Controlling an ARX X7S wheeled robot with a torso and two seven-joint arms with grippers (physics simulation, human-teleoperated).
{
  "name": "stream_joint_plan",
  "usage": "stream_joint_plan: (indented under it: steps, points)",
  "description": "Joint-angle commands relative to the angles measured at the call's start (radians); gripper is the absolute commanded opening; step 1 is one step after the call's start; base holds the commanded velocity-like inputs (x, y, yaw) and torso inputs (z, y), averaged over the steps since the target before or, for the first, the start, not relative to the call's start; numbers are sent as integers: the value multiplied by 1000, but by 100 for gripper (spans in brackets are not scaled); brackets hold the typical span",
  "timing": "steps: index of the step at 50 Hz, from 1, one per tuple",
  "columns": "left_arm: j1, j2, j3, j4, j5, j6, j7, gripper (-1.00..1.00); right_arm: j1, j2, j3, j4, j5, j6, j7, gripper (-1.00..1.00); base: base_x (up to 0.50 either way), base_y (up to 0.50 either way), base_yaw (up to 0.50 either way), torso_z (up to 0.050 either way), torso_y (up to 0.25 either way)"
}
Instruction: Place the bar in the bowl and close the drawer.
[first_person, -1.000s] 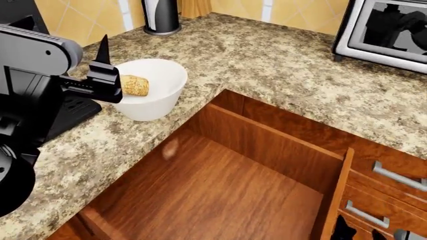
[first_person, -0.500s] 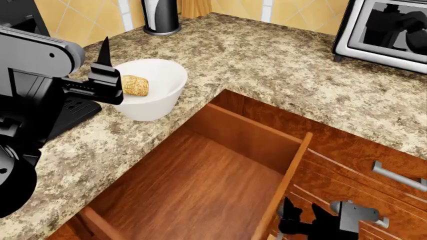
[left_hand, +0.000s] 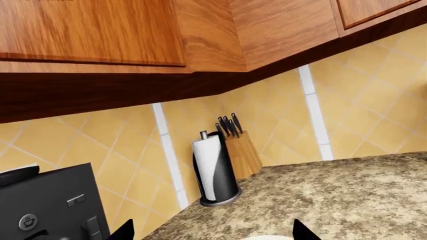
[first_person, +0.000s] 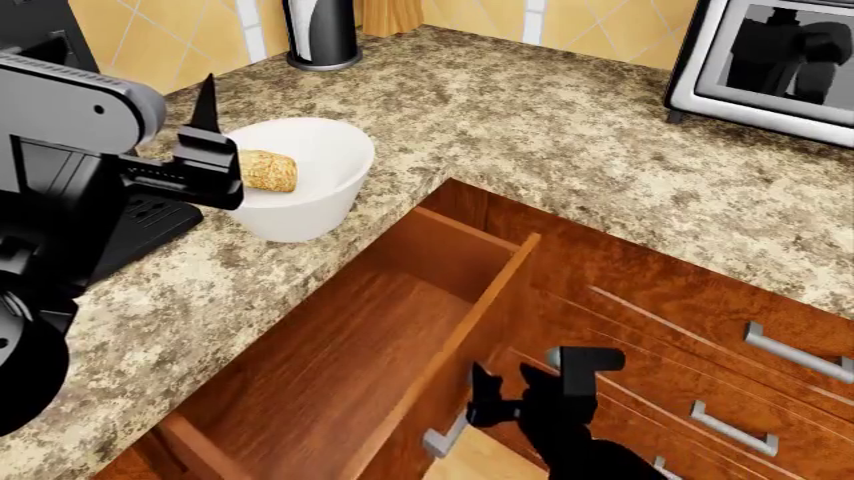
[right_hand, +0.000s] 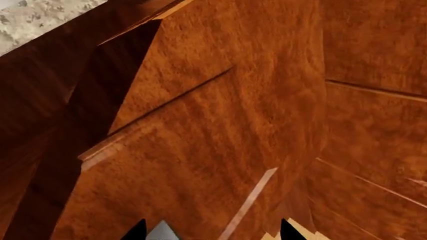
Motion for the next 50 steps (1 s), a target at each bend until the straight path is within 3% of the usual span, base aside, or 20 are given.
stream_joint_plan:
  steps: [1, 11, 26, 39, 43, 50]
  points:
    - [-7, -8, -6, 6, -19, -10, -11, 100, 99, -230, -52, 261, -4, 90, -172, 100, 0, 0, 0, 0, 0]
    - [-1, -23, -16, 16, -36, -16, -24, 100, 178, -445, -29, 633, 27, 123, -366, 100, 0, 0, 0, 0, 0]
    - [1, -25, -9, 10, -35, -19, -26, 100, 253, -446, -204, 545, 199, 144, -334, 100, 0, 0, 0, 0, 0]
    - [19, -23, -7, 14, -24, -5, -31, 100, 219, -444, -189, 643, 281, -3, -310, 100, 0, 0, 0, 0, 0]
    - [13, -3, 14, -2, 7, 7, -20, 100, 196, -217, -215, 238, 207, -114, -70, 100, 0, 0, 0, 0, 0]
    - [22, 11, 25, -12, 31, 27, -11, 100, 189, 38, -256, -202, 42, -249, 232, 100, 0, 0, 0, 0, 0]
